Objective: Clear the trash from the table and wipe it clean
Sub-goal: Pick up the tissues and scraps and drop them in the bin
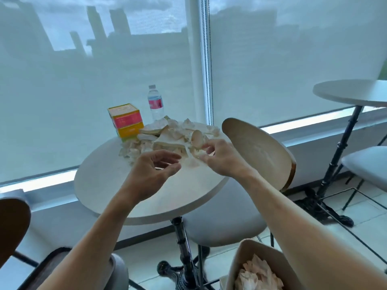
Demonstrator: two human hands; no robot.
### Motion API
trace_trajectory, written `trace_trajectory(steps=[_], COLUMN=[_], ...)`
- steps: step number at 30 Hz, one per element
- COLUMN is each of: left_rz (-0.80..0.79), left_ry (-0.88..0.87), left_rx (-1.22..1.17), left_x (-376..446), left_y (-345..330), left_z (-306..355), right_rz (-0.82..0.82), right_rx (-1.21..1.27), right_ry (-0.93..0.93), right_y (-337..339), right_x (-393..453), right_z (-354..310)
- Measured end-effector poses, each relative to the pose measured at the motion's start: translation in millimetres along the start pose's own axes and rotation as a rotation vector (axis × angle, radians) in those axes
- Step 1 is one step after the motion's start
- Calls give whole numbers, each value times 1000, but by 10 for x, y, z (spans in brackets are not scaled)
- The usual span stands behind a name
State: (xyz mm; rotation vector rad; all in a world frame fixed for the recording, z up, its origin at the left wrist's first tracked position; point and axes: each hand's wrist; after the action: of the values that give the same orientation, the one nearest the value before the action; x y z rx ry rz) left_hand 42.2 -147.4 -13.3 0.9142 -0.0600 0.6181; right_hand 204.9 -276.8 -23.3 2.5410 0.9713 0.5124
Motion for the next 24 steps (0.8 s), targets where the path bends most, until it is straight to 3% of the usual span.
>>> trace_trajectory(steps=[7, 10, 15, 18, 21, 24], left_rz=[17, 13, 5, 15, -4, -66], left_ry=[51, 53, 41, 24, 5, 22], left_rx=[-29, -57, -83, -150, -325, -602], left_x=[244, 326, 431, 489, 516, 528], left_y=[159, 204, 245, 249, 257, 283], left_z=[-354, -433, -512, -554, -538, -465], right_rz=[-102, -67, -40, -140, -259, -303], right_rx=[-476, -491, -154, 180, 476, 567], right_ry=[112, 103, 79, 80, 96, 117], right_y=[-464, -545, -531, -444, -358, -310], right_x=[412, 505, 536, 484, 432, 450], right_z=[0, 14, -98, -425, -754, -908])
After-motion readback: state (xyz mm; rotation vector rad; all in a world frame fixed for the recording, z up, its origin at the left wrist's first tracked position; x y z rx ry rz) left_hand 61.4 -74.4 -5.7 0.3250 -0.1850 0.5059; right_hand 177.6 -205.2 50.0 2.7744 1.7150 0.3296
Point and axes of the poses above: each hand's wrist, its own x-axis towards the middle knuckle, its own y-axis out of the back of the hand, z = x × y, and after that the axes turned 15 degrees about x, right-handed
